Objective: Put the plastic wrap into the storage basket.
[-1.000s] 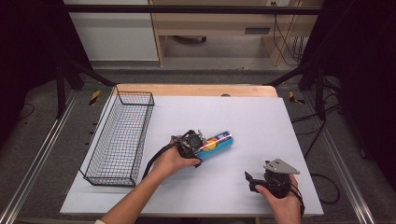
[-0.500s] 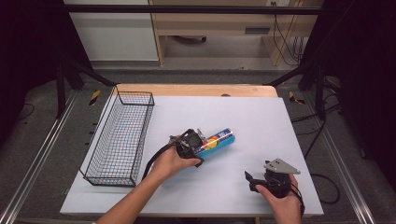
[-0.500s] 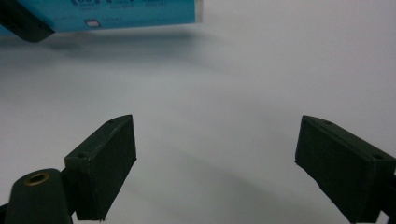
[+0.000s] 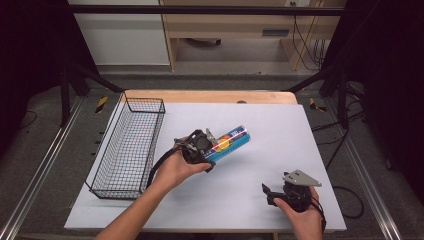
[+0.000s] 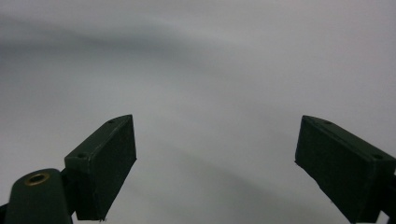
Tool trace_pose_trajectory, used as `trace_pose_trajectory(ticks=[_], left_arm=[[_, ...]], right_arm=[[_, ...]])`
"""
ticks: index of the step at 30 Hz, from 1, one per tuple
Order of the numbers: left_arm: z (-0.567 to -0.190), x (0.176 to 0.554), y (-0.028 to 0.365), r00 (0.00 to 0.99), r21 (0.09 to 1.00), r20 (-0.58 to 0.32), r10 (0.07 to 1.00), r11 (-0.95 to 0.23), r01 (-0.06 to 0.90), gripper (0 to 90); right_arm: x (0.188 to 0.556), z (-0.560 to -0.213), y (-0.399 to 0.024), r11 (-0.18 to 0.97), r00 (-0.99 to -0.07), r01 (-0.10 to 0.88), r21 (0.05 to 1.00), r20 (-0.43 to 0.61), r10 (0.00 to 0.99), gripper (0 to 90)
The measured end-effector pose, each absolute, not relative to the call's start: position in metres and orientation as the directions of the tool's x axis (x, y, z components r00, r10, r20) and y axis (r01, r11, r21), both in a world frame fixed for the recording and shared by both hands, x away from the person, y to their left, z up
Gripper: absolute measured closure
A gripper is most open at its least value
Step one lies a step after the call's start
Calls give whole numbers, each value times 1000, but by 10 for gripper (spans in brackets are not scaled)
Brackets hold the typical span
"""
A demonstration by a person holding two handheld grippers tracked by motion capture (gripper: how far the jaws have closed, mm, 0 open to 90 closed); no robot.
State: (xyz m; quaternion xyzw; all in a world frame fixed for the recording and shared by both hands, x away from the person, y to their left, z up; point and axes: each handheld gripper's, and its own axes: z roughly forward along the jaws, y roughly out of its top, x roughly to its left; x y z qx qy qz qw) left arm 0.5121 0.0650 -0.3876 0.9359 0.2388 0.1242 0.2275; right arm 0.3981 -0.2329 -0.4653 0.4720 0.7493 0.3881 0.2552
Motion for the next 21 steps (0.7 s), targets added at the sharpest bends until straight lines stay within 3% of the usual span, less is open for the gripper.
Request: trace_pose_trajectory(ticks=[21], left_arm=[[-370,500,72,834,527,123,537,-748,404,319]], right_arm=[[391,-454,-233,192,-369,451,872,-14,929,98]])
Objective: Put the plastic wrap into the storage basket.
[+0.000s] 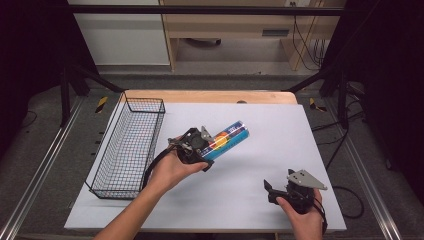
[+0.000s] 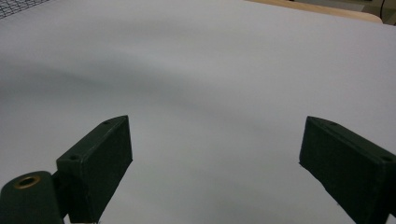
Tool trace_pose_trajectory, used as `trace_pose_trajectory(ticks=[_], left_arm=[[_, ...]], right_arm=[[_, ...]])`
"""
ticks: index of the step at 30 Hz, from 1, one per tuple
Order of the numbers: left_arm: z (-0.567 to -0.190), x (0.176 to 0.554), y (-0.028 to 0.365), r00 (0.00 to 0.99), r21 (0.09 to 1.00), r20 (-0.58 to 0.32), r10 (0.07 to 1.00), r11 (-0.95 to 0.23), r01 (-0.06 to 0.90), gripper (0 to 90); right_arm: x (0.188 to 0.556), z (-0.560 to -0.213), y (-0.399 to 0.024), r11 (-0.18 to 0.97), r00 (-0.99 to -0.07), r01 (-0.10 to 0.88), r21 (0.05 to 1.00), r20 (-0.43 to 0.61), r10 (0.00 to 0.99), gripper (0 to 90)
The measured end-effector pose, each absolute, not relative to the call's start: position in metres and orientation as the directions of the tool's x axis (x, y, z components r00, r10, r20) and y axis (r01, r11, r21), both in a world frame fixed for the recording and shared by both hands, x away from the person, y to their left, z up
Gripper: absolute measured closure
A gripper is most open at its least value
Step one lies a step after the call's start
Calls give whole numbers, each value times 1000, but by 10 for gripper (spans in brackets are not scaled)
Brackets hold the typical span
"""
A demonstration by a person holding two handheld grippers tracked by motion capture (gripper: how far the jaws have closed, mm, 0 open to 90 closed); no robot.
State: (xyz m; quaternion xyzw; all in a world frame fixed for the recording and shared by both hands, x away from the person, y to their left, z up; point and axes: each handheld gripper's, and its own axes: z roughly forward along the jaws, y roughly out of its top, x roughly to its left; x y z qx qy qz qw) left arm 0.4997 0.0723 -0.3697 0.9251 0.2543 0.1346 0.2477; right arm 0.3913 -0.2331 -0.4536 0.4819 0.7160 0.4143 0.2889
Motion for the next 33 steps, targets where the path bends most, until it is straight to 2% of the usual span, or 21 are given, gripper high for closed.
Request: trace_pose_trajectory(ticks=[6,18,33], left_arm=[[-354,490,73,815,526,168,554,-750,401,319],[-312,479,94,776,519,234,585,-750,409,320],[-294,469,124,689,519,281,668,-709,477,319]], right_arm=[[385,-450,-234,163,-364,454,876,15,931,99],[384,-449,-226,212,-371,429,878,-42,928,105],[383,-447,-231,210,-336,422,882,-63,940,105]])
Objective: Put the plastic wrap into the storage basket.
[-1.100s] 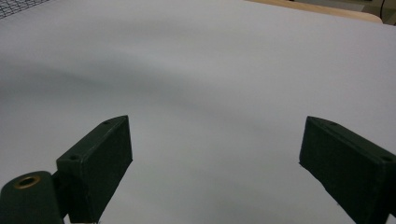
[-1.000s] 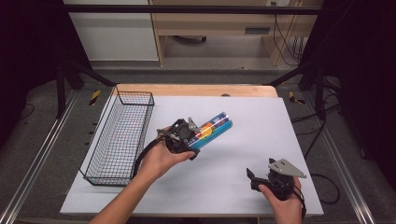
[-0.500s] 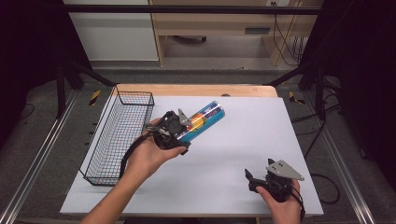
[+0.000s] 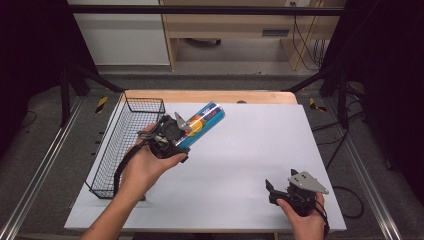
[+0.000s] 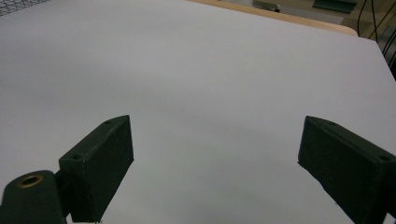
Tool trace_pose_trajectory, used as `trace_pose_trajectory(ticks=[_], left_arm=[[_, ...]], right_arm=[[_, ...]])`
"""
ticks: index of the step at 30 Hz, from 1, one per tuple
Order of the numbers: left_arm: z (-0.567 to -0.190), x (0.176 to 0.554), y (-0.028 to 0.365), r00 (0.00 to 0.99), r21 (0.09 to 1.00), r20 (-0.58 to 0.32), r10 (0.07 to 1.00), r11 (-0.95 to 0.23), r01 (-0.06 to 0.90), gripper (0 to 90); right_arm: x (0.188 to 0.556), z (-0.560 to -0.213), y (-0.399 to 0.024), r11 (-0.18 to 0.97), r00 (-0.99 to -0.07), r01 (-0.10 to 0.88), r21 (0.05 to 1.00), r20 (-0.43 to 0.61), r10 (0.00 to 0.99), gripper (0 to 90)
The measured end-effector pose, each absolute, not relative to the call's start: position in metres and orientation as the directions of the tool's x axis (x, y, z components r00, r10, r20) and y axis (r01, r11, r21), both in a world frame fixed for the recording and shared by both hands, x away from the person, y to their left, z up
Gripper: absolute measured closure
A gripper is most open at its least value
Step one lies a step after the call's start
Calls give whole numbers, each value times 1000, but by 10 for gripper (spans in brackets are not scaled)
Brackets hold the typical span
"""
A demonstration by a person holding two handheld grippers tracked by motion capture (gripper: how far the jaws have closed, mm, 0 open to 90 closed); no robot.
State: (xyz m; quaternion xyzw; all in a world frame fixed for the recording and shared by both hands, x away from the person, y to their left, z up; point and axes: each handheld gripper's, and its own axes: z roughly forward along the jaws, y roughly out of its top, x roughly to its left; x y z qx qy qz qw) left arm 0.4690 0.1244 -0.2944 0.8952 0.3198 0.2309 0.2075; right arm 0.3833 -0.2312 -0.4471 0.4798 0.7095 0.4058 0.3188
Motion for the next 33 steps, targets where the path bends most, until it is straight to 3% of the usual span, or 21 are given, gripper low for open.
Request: trace_pose_trajectory(ticks=[20,33], left_arm=[[-294,479,201,543,487,290,788,-610,625,320],[-309,487,218,488,464,285,825,-564,683,320]], right_arm=[[386,-449,-235,213,-317,436,874,-72,946,105],[386,-448,-230,241,-350,419,875,-89,933,109]])
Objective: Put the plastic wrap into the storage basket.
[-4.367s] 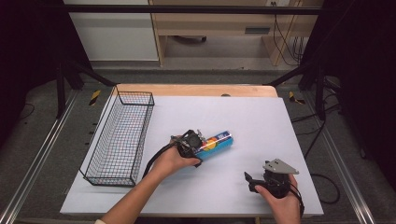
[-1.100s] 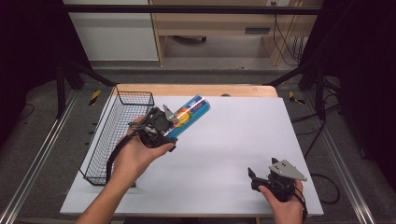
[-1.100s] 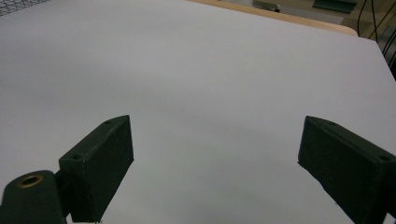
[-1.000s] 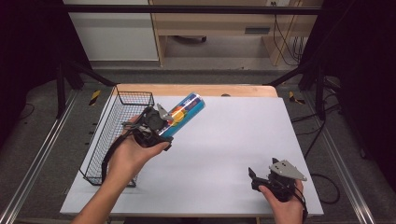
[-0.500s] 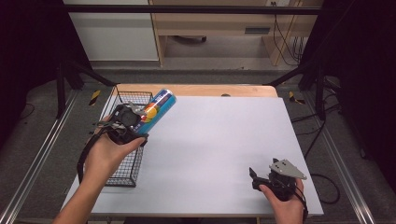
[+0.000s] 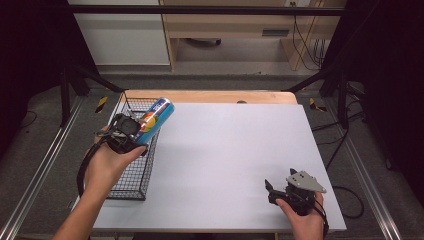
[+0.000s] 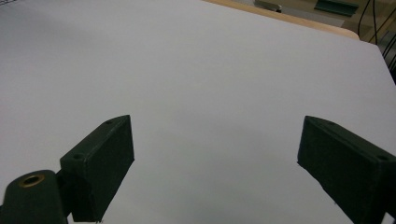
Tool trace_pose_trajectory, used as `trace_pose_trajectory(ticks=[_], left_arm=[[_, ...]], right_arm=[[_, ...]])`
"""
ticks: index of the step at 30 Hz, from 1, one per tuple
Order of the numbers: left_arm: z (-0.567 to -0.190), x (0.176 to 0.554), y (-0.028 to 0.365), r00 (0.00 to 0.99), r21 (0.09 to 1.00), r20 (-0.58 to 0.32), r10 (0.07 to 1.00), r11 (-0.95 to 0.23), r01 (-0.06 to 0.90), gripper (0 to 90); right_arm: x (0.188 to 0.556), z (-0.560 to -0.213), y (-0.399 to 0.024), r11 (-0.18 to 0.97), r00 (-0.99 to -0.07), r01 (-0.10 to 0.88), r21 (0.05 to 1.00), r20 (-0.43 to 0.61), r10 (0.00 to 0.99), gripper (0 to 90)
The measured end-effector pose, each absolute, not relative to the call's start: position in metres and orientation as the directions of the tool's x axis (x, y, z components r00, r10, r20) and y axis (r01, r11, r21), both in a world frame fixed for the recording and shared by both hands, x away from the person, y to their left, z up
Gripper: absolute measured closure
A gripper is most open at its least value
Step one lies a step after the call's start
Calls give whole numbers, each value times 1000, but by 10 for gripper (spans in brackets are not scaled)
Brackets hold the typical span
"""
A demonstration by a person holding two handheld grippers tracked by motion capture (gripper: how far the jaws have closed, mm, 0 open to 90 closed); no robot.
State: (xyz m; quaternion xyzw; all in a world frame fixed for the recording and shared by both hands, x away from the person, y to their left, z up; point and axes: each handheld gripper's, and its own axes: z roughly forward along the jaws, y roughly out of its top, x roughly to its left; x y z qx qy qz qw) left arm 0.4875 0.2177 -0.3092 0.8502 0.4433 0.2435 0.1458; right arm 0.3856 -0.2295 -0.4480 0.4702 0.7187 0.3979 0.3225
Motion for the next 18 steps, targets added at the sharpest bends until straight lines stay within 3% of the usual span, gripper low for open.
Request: trace_pose_trajectory(ticks=[18], left_arm=[[-319,490,233,412,430,272,870,-493,757,320]], right_arm=[[386,-449,-230,248,-347,426,870,-96,933,109]])
